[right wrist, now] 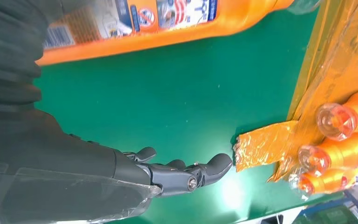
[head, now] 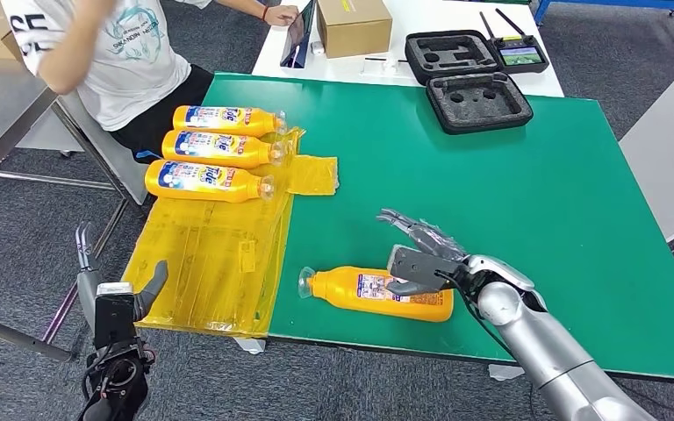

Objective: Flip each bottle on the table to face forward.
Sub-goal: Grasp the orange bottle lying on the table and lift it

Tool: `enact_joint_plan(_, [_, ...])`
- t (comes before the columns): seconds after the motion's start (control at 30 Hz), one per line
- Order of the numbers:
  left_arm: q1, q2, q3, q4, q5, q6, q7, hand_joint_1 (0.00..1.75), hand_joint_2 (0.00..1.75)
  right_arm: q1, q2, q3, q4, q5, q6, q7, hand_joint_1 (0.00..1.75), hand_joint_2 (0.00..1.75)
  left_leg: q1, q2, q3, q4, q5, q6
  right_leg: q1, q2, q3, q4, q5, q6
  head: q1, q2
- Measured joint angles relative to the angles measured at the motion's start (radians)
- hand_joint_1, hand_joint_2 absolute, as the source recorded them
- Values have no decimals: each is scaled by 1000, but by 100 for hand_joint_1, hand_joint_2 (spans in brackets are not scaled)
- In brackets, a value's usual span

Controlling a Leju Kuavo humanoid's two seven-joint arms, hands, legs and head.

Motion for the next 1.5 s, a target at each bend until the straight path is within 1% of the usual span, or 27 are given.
enact_joint_plan(0.2, [-2,-7,1,0,-1,-9,0,0,175,-3,2,18,8,-3,6,-2,0,175,0,0,0,0,0,0,0,0,0,0,0,0,0,0])
enact_joint_plan(0.53, [-10,-9,1,1,22,-7,0,0,175,-9,23,55,11,20,-1,11,0,175,0,0,0,0,0,0,0,0,0,0,0,0,0,0])
enact_joint_plan(1.0, [-10,-9,2,1,26,-7,0,0,175,-12,29,81,15,39,0,21,0,175,0,0,0,0,0,0,0,0,0,0,0,0,0,0])
enact_joint_plan(1.3, [-10,-9,10,3,27,-8,0,0,175,-12,62,98,93,72,-1,24,0,175,0,0,0,0,0,0,0,0,0,0,0,0,0,0])
enact_joint_plan(1.5, [-13,-9,11,15,27,-13,0,0,175,-12,69,99,159,86,2,28,0,175,0,0,0,0,0,0,0,0,0,0,0,0,0,0])
